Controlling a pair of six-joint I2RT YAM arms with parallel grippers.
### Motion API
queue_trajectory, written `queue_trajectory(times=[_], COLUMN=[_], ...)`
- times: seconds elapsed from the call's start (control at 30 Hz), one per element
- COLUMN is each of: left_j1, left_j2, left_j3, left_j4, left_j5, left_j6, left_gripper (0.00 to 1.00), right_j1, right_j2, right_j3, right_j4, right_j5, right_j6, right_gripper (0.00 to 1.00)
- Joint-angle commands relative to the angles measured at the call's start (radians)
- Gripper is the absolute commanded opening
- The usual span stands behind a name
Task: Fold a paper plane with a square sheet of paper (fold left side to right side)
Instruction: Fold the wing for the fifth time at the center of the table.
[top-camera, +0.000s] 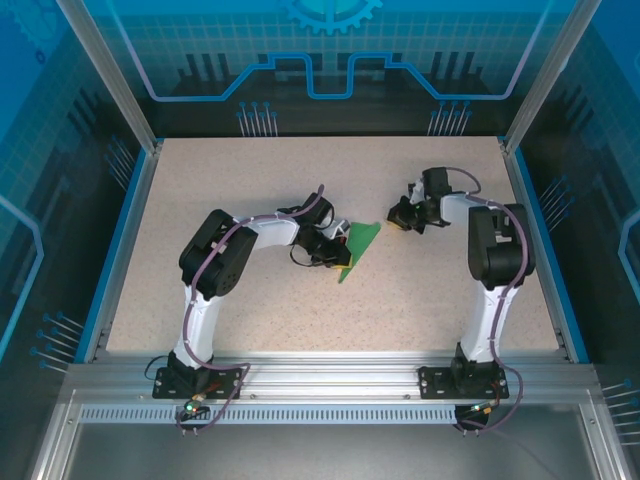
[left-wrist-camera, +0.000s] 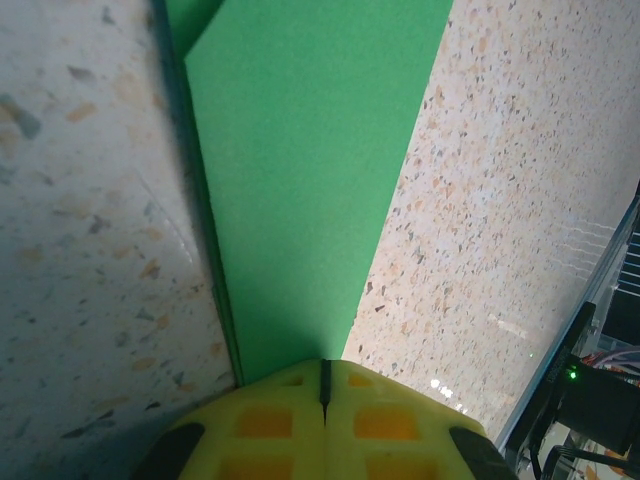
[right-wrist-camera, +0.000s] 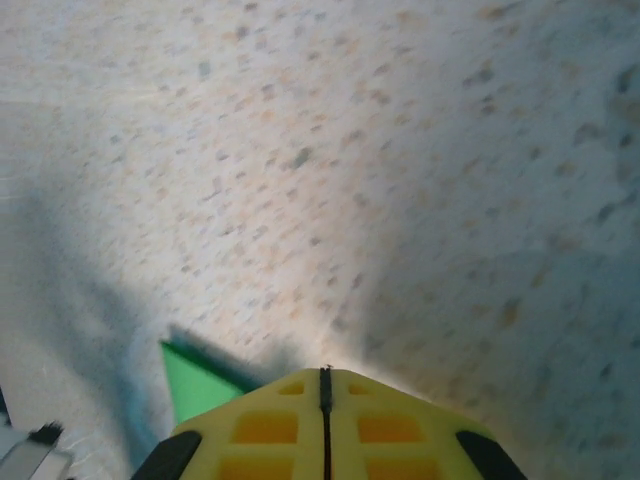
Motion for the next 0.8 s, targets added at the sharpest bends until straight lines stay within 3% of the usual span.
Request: queue_trajectory(times=[0.0, 0.23, 0.37, 0.77], left_j1=[-0.018, -0.023, -0.023, -0.025], left_j2=[0.03, 0.023, 0.018, -0.071], left_j3=[-0.027, -0.024, -0.025, -0.032], left_j4=[-0.104, -0.101, -0.1, -0.08], left_j5=[-0.039, -0.036, -0.035, -0.008], left_j6=[0.014, 0.012, 0.012, -0.011], left_gripper=[0.0, 0.0, 0.0, 0.01], right_j1=[0.058, 0.196, 0.241, 0.262], right_j2=[-0.105, -0.101, -0.064, 0.001], right_j3=[-0.052, -0.153, -0.146, -0.178], right_j4=[0.034, 0.159, 0.143, 0.098], right_j5=[-0.036, -0.056, -0.035, 0.026], right_j6=[0.02, 0.144, 0.154, 0.157], right_gripper=[0.08, 0.09, 0.08, 0.07])
